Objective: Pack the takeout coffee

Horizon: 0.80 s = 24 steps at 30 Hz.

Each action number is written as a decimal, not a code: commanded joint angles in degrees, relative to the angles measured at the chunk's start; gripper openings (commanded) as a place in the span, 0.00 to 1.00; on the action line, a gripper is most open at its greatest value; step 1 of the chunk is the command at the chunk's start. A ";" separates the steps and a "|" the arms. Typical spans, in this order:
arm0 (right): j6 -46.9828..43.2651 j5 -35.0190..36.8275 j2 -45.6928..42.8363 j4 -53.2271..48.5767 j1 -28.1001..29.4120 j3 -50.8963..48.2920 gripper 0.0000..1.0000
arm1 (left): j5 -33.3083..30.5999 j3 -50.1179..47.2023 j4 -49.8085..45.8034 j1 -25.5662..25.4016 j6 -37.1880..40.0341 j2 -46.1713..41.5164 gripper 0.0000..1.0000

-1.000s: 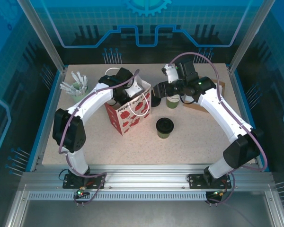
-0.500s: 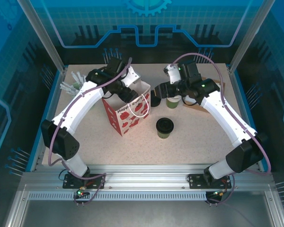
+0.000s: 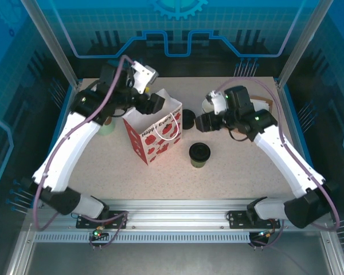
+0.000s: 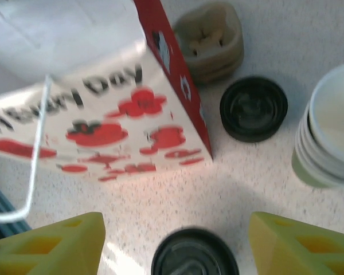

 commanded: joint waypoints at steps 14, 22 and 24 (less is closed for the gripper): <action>3.46 -20.58 3.34 9.03 -11.10 -22.12 0.74 | 10.86 -23.89 8.84 -17.12 -19.79 -14.18 0.70; 2.43 -21.16 7.23 10.80 -11.30 -23.25 0.66 | 10.32 -24.47 9.88 -19.78 -19.48 -13.95 0.70; 2.44 -21.54 7.52 11.38 -11.30 -23.67 0.63 | 10.28 -24.49 10.04 -19.92 -19.24 -13.86 0.70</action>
